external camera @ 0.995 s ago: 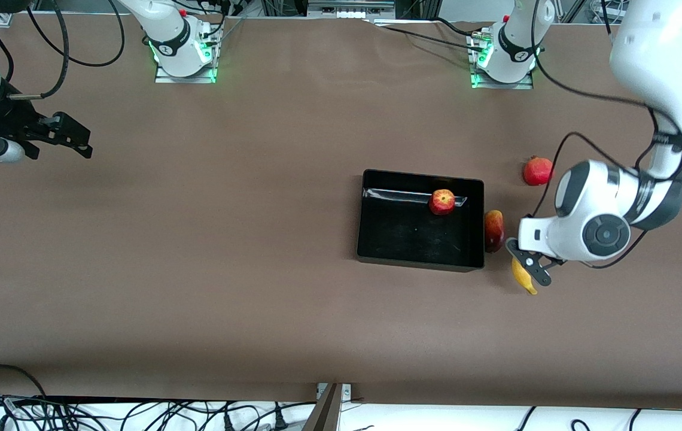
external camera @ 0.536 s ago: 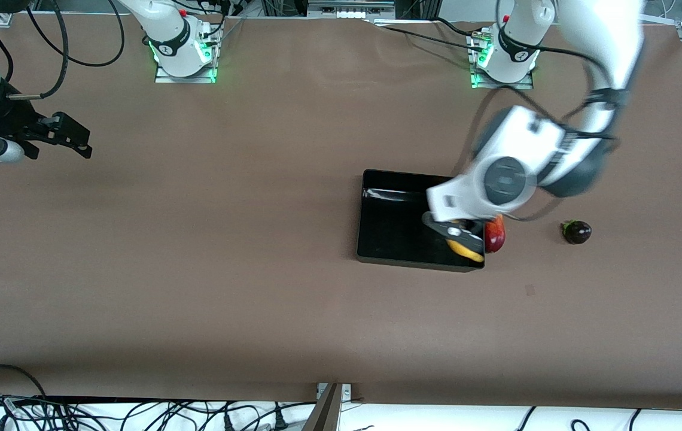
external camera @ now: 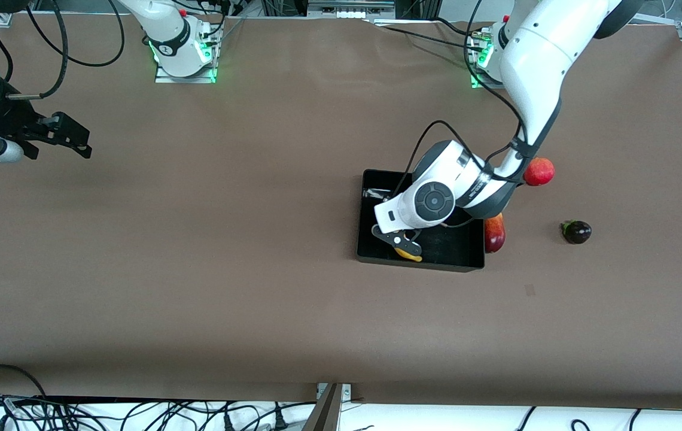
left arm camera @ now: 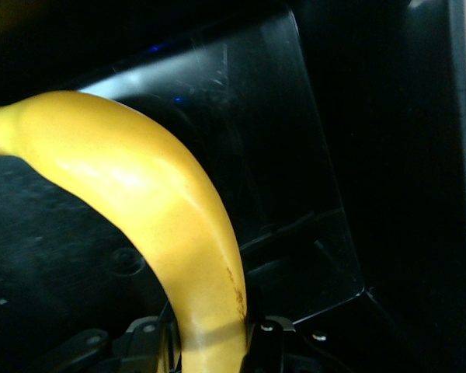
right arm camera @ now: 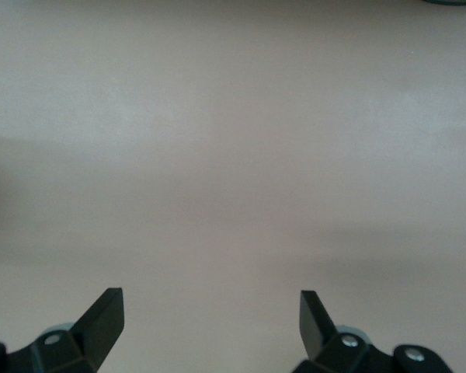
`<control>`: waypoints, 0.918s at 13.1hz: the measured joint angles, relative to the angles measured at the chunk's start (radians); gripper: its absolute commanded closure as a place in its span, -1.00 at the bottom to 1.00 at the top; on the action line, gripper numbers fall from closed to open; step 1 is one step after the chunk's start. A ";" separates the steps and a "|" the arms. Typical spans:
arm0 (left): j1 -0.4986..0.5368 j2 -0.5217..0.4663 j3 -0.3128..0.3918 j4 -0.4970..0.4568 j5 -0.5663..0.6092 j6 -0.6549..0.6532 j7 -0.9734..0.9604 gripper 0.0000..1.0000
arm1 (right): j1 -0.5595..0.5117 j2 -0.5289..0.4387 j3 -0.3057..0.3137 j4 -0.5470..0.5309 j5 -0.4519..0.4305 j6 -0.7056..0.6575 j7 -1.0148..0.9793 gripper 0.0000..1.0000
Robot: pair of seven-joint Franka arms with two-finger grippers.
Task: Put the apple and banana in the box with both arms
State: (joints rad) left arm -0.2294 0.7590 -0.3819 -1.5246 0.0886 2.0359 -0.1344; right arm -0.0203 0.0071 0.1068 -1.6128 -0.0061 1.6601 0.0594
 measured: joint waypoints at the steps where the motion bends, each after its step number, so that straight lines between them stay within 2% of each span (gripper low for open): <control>1: -0.005 0.001 0.000 0.000 0.000 0.001 -0.001 -0.99 | 0.000 0.000 0.000 0.000 0.000 0.000 0.000 -1.00; 3: -0.004 -0.004 0.003 0.009 0.000 -0.002 -0.001 -1.00 | 0.000 0.000 0.000 0.000 0.000 0.000 0.000 -1.00; 5: 0.007 -0.039 0.009 0.036 0.000 -0.067 -0.004 -1.00 | 0.000 0.000 0.000 0.000 0.000 0.000 0.000 -1.00; 8: 0.058 -0.189 0.037 0.060 0.000 -0.235 -0.014 -1.00 | 0.000 0.000 0.000 0.001 0.000 0.000 0.000 -1.00; 10: 0.153 -0.299 0.044 0.063 0.000 -0.386 -0.011 -1.00 | -0.001 0.000 0.000 0.001 0.000 0.000 0.000 -1.00; 12: 0.222 -0.373 0.056 0.078 -0.003 -0.464 -0.005 -1.00 | -0.001 0.001 0.000 0.001 0.000 0.000 0.000 -1.00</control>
State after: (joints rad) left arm -0.0070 0.3860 -0.3264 -1.4470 0.0856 1.5721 -0.1394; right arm -0.0210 0.0077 0.1067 -1.6115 -0.0061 1.6601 0.0594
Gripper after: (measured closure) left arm 0.000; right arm 0.000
